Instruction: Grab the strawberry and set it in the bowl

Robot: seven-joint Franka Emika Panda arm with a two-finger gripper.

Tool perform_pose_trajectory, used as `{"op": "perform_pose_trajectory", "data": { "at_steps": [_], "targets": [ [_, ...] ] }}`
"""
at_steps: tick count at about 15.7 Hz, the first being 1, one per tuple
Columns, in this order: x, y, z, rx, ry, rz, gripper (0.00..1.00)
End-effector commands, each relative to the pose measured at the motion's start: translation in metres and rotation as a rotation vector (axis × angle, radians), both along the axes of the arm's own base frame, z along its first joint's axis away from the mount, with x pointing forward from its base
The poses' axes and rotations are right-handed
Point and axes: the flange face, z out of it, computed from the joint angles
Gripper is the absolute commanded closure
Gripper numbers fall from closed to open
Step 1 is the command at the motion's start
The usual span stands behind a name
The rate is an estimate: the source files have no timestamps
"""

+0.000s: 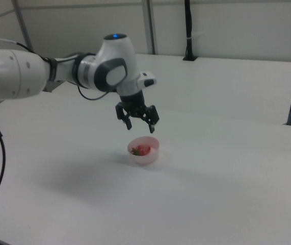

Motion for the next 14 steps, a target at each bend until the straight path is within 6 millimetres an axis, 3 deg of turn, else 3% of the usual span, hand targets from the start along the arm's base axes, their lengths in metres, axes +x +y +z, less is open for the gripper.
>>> {"op": "perform_pose_trajectory", "data": {
  "at_steps": [1,3,5,8,14],
  "targets": [
    [-0.049,0.019,0.086,0.006,0.061,-0.051,0.00],
    [-0.078,0.026,0.126,0.035,0.088,-0.037,0.00],
    [-0.103,0.039,0.149,0.057,0.075,-0.011,0.00],
    [-0.131,0.048,0.164,0.072,0.100,0.006,0.00],
    [-0.134,0.040,0.168,0.086,0.106,-0.016,0.00]
  ]
}}
